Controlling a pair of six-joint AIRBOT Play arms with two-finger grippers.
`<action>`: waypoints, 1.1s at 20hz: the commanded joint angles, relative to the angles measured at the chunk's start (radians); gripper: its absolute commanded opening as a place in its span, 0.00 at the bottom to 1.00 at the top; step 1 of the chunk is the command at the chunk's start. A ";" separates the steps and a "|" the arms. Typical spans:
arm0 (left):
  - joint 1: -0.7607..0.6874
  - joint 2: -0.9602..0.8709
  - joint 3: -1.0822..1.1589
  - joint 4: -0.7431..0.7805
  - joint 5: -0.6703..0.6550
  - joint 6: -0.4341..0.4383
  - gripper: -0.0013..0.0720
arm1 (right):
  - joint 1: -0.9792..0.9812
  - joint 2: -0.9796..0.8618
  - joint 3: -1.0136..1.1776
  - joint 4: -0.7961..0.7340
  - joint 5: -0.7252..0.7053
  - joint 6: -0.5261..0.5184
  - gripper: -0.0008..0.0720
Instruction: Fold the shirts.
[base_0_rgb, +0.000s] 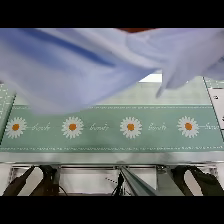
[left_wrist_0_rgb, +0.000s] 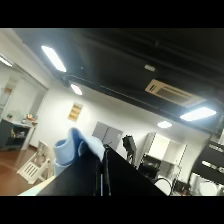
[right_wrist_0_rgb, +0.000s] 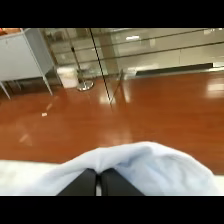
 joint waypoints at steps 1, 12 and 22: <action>0.055 0.103 0.041 0.084 -0.007 -0.098 0.04 | -0.001 0.043 0.065 -0.093 0.241 0.047 0.04; -0.095 0.252 0.029 1.266 -0.232 -0.327 0.04 | 0.000 0.076 0.003 -0.335 0.690 0.089 0.04; -0.221 0.234 -0.421 1.456 -0.061 -0.322 0.04 | 0.000 -0.095 -0.664 -0.250 0.389 0.051 0.04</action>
